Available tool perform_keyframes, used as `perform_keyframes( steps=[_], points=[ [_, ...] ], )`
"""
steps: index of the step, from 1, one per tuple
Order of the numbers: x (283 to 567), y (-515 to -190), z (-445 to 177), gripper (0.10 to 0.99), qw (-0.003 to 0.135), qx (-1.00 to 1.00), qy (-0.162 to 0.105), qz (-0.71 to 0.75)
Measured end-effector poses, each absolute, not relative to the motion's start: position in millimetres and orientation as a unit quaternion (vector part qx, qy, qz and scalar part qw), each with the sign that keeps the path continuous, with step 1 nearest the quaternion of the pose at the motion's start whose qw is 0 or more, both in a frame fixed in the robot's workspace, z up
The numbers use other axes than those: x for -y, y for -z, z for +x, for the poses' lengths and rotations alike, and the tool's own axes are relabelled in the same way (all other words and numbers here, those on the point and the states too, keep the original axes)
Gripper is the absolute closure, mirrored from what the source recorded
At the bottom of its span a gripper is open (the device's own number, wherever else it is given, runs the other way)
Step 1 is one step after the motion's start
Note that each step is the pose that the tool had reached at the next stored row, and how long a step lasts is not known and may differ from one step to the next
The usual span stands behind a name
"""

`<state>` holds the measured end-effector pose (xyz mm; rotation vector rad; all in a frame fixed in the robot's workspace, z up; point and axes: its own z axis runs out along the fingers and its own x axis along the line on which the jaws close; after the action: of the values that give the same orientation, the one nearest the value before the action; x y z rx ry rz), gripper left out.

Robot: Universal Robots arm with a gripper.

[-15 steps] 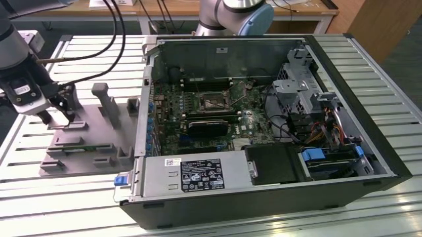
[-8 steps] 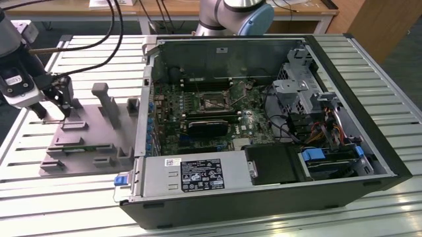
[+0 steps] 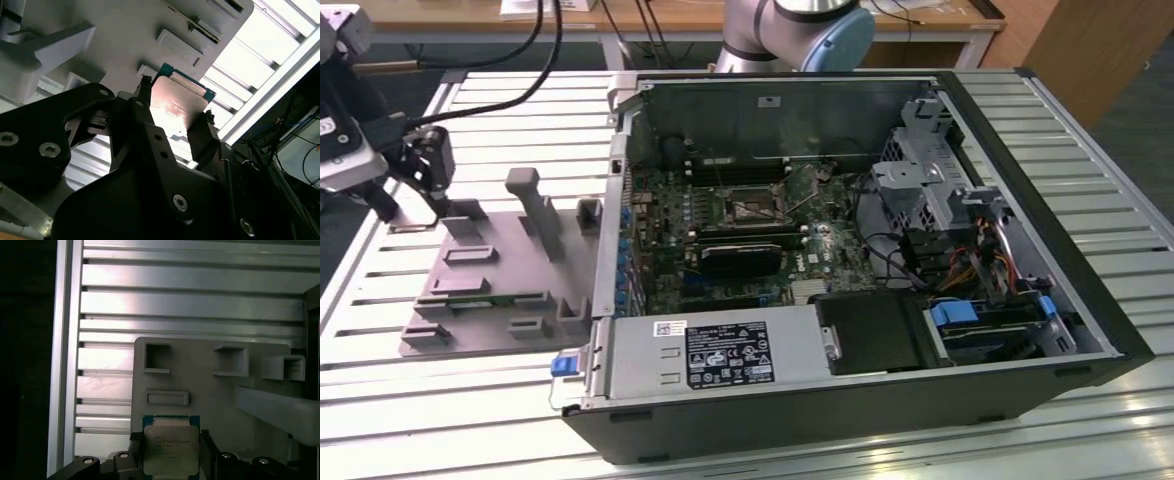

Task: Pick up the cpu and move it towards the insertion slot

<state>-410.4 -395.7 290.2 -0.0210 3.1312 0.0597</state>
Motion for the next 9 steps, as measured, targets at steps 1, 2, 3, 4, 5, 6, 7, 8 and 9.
perform_keyframes(
  steps=[1, 2, 3, 4, 5, 6, 7, 8, 9],
  points=[
    [396, -294, -410, 0.549, 0.005, -1.0, -0.019, -0.007],
    [396, -297, -410, 0.549, 0.005, -1.0, -0.019, -0.007],
    [396, -300, -410, 0.549, 0.005, -1.0, -0.019, -0.007],
    [396, -304, -410, 0.549, 0.005, -1.0, -0.019, -0.007],
    [396, -307, -410, 0.549, 0.005, -1.0, -0.019, -0.007],
    [396, -311, -410, 0.549, 0.005, -1.0, -0.019, -0.007],
    [396, -315, -410, 0.549, 0.006, -1.0, -0.019, -0.007],
    [396, -319, -410, 0.549, 0.006, -1.0, -0.019, -0.007],
    [396, -323, -410, 0.549, 0.006, -1.0, -0.019, -0.007]
  ],
)
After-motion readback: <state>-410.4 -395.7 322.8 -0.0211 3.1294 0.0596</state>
